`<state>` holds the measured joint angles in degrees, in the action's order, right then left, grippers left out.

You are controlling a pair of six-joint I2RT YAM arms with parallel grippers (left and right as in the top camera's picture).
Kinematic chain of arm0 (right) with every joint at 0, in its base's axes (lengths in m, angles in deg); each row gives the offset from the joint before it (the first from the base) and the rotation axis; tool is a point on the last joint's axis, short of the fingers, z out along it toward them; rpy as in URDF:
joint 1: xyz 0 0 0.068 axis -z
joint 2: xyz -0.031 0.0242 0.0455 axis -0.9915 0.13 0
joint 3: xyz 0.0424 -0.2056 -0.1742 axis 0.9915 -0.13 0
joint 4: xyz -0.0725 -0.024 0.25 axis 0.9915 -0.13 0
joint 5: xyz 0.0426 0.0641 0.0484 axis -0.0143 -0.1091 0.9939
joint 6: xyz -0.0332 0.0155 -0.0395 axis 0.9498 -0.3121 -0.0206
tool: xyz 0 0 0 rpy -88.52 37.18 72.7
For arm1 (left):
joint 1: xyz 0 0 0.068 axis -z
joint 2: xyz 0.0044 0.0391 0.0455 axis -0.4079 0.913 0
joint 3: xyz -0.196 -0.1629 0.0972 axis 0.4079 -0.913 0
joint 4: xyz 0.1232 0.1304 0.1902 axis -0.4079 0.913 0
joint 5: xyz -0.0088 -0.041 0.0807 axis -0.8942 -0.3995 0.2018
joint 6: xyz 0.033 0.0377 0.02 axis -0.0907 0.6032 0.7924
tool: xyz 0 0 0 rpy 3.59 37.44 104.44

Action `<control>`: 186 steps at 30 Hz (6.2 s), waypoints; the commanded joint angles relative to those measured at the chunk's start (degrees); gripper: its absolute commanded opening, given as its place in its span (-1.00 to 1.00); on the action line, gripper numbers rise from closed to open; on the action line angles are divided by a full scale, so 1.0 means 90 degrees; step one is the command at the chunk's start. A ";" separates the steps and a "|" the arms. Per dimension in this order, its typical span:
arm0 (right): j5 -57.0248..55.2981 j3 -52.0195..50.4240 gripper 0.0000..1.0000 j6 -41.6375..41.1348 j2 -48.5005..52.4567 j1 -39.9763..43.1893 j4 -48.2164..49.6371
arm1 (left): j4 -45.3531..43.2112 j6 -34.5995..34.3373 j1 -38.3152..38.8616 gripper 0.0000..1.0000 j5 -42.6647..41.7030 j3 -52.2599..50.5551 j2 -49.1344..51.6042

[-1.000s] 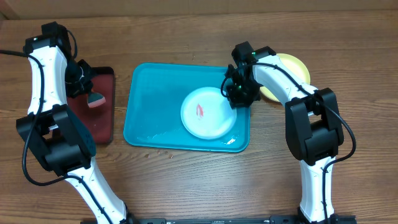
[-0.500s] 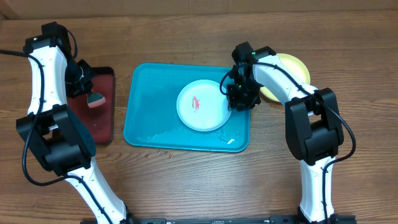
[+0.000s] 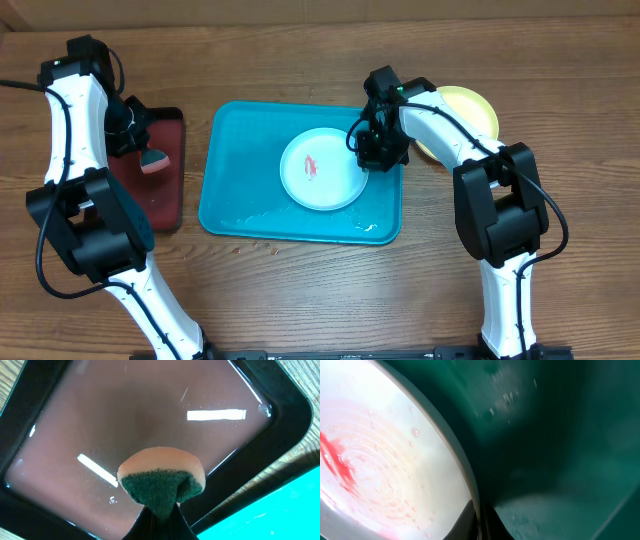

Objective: Clean dirty plates on tray and stack at the side
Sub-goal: 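Move the right gripper to the stained white plate rim and grip it, then dip the sponge in the water tray with the left gripper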

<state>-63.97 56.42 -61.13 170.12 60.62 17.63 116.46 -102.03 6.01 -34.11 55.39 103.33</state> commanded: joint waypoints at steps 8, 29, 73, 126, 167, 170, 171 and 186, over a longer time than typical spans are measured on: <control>-0.0066 -0.0041 -0.92 -0.0058 -0.0085 -0.0255 0.1005 | -0.0102 0.0226 -0.0102 -0.92 0.0335 -0.0012 0.0061; 0.0221 -0.0041 -0.92 -0.0299 -0.0085 -0.0525 0.1360 | -0.1654 0.0323 -0.0483 -0.20 0.0357 -0.1192 0.0075; 0.0221 -0.0041 -0.92 -0.0299 -0.0085 -0.0525 0.1355 | -0.1379 0.0202 -0.0573 1.00 0.0282 -0.1518 0.0117; 0.0219 -0.0041 -0.92 -0.0296 -0.0085 -0.0525 0.1358 | -0.3415 0.1083 -0.0573 -0.92 0.0352 -0.2533 0.0117; 0.0221 -0.0041 -0.92 -0.0296 -0.0085 -0.0525 0.1389 | -0.2511 0.1076 -0.0576 -0.92 -0.0542 -0.2533 0.0117; 0.0221 -0.0041 -0.92 -0.0296 -0.0085 -0.0525 0.1392 | -0.2516 0.1056 -0.0576 -0.82 -0.0542 -0.2533 0.0117; 0.0221 -0.0041 -0.92 -0.0296 -0.0085 -0.0525 0.1392 | -0.2521 0.1056 -0.0576 -0.39 -0.0539 -0.2533 0.0117; 0.0221 -0.0041 -0.93 -0.0296 -0.0085 -0.0525 0.1423 | -0.2302 0.1054 -0.0576 -0.91 -0.0372 -0.2533 0.0117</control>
<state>-62.87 56.36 -63.52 170.14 56.14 29.91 96.15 -92.09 0.61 -37.19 33.89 102.41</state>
